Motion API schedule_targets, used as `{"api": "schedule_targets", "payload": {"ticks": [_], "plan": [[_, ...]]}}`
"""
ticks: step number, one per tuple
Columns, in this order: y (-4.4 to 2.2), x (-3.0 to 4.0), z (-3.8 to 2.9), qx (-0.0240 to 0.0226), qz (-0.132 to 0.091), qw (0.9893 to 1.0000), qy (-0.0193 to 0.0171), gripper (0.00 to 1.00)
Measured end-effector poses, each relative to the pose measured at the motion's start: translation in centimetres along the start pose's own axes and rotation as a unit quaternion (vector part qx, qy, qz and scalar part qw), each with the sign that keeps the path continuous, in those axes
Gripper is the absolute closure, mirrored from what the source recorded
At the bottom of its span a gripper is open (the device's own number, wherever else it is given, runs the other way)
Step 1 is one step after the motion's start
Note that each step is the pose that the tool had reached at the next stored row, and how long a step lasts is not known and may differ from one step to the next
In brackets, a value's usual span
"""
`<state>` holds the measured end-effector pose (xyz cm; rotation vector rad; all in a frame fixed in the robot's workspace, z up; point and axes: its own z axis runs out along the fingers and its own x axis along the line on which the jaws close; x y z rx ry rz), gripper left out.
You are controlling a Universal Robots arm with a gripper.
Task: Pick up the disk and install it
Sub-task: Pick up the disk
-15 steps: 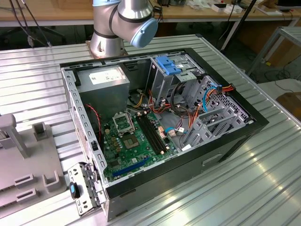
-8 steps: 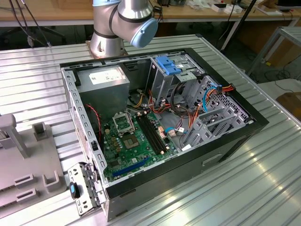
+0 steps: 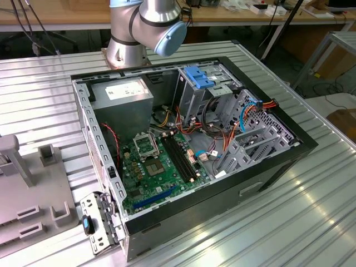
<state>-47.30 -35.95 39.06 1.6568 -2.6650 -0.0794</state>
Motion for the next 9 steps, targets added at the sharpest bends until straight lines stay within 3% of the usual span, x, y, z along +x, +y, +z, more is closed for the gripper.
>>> {"api": "schedule_targets", "payload": {"ticks": [1,2,6,9], "plan": [[0.00,0.00,0.00,-0.0002,-0.009,1.0000,0.0004,0.89],[0.00,0.00,0.00,-0.0009,-0.035,0.9994,0.0016,0.89],[0.00,0.00,0.00,-0.0018,-0.074,0.9972,0.0033,0.89],[0.00,0.00,0.00,-0.0031,-0.126,0.9920,0.0056,0.89]]}}
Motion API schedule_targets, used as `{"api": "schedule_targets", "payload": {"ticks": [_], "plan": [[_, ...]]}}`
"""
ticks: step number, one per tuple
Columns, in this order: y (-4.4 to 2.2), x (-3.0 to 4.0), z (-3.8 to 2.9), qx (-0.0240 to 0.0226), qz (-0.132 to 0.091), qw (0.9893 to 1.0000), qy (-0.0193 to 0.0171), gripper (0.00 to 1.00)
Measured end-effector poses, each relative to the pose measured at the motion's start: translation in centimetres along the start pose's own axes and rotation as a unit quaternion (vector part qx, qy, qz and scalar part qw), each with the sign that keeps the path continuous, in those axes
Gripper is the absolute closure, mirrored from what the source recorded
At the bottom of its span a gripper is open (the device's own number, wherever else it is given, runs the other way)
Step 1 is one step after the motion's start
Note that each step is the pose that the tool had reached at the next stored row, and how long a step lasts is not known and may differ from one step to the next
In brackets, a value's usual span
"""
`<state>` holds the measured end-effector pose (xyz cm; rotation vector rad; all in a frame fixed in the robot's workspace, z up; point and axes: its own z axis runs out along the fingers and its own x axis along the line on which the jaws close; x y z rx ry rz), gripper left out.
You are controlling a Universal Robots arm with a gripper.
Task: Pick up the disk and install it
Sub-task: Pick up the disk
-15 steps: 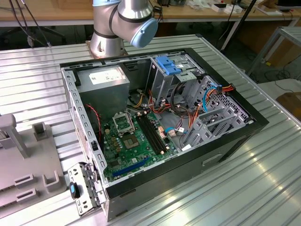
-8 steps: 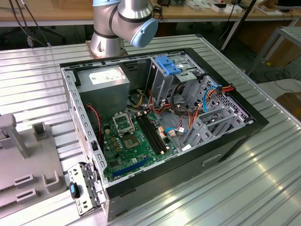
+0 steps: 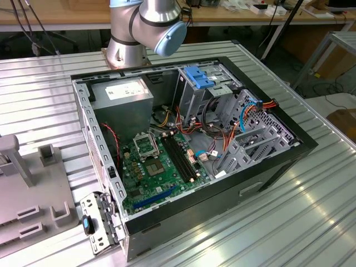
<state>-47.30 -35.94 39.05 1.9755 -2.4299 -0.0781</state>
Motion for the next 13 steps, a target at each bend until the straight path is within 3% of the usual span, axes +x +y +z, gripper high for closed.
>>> {"api": "schedule_targets", "payload": {"ticks": [3,7,11,13], "plan": [[0.00,0.00,0.00,-0.0010,-0.041,0.9992,0.0018,0.89],[0.00,0.00,0.01,-0.0019,-0.079,0.9969,0.0035,0.89],[0.00,0.00,0.02,-0.0028,-0.118,0.9930,0.0052,0.89],[0.00,0.00,0.03,-0.0033,-0.140,0.9902,0.0062,0.89]]}}
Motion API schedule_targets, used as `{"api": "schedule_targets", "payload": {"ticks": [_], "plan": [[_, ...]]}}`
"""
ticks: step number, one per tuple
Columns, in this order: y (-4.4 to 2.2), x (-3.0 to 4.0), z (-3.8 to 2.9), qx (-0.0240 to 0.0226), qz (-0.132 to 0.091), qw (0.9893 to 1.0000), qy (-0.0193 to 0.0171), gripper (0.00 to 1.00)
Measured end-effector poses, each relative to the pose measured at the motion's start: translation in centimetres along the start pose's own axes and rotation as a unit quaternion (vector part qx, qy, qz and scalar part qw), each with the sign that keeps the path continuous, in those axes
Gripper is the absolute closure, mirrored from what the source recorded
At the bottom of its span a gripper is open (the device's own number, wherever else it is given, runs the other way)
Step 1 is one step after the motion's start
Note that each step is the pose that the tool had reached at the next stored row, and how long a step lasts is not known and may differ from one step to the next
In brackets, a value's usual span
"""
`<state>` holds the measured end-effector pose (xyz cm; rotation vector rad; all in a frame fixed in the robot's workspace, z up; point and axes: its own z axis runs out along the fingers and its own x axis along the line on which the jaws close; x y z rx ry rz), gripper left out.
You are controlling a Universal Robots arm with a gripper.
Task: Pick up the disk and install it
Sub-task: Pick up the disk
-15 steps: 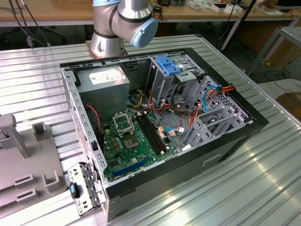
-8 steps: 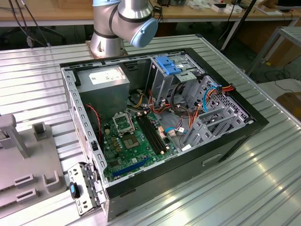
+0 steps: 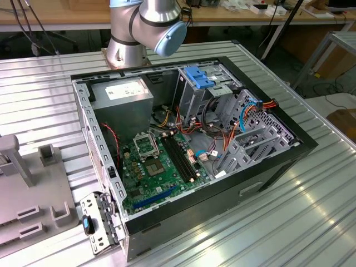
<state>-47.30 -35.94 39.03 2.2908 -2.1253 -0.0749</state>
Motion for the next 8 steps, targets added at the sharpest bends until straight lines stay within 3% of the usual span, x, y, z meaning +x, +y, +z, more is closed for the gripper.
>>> {"api": "schedule_targets", "payload": {"ticks": [3,4,5,8], "plan": [[0.00,0.00,0.01,-0.0006,-0.032,0.9995,0.0021,0.89],[0.00,-0.01,0.00,-0.0010,-0.042,0.9991,0.0044,0.89],[0.00,-0.01,-0.01,-0.0016,-0.045,0.9990,0.0082,0.89],[0.00,-0.01,0.03,-0.0029,-0.047,0.9985,0.0263,0.89]]}}
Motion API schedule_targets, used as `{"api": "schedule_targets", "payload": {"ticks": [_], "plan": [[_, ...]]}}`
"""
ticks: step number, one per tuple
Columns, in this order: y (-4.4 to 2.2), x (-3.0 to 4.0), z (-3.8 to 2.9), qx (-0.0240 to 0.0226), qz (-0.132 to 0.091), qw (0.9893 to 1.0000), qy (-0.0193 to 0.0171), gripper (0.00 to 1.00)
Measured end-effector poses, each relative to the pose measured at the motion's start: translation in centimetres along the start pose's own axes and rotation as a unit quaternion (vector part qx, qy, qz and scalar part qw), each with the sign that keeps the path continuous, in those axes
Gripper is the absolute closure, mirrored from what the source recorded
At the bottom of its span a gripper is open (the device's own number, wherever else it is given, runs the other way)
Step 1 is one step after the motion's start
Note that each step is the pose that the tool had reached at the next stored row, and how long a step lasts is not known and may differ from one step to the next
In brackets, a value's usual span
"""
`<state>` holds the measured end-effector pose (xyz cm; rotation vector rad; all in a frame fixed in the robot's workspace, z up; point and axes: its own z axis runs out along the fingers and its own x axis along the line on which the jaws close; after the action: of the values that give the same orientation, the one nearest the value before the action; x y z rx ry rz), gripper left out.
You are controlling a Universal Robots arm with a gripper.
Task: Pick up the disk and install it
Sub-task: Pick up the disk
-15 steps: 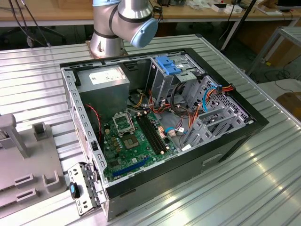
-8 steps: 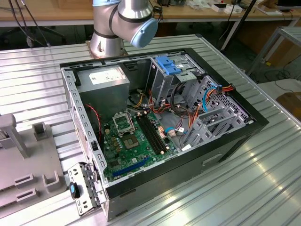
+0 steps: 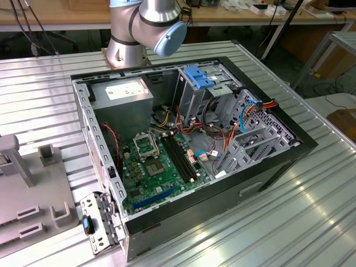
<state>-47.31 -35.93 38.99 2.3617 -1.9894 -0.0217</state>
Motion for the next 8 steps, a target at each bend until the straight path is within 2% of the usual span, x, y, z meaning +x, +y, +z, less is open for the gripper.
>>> {"api": "schedule_targets", "payload": {"ticks": [1,4,5,6,7,8], "plan": [[0.01,0.00,0.00,0.0019,0.000,1.0000,0.0047,0.89],[0.00,0.00,0.02,0.0128,0.001,0.9998,0.0128,0.70],[0.00,0.00,0.03,0.0179,0.002,0.9997,0.0168,0.64],[0.00,0.00,0.03,0.0208,0.003,0.9996,0.0195,0.64],[-0.01,-0.01,0.07,0.0244,0.004,0.9994,0.0223,0.52],[-0.02,-0.01,0.15,0.0282,0.005,0.9993,0.0242,0.46]]}}
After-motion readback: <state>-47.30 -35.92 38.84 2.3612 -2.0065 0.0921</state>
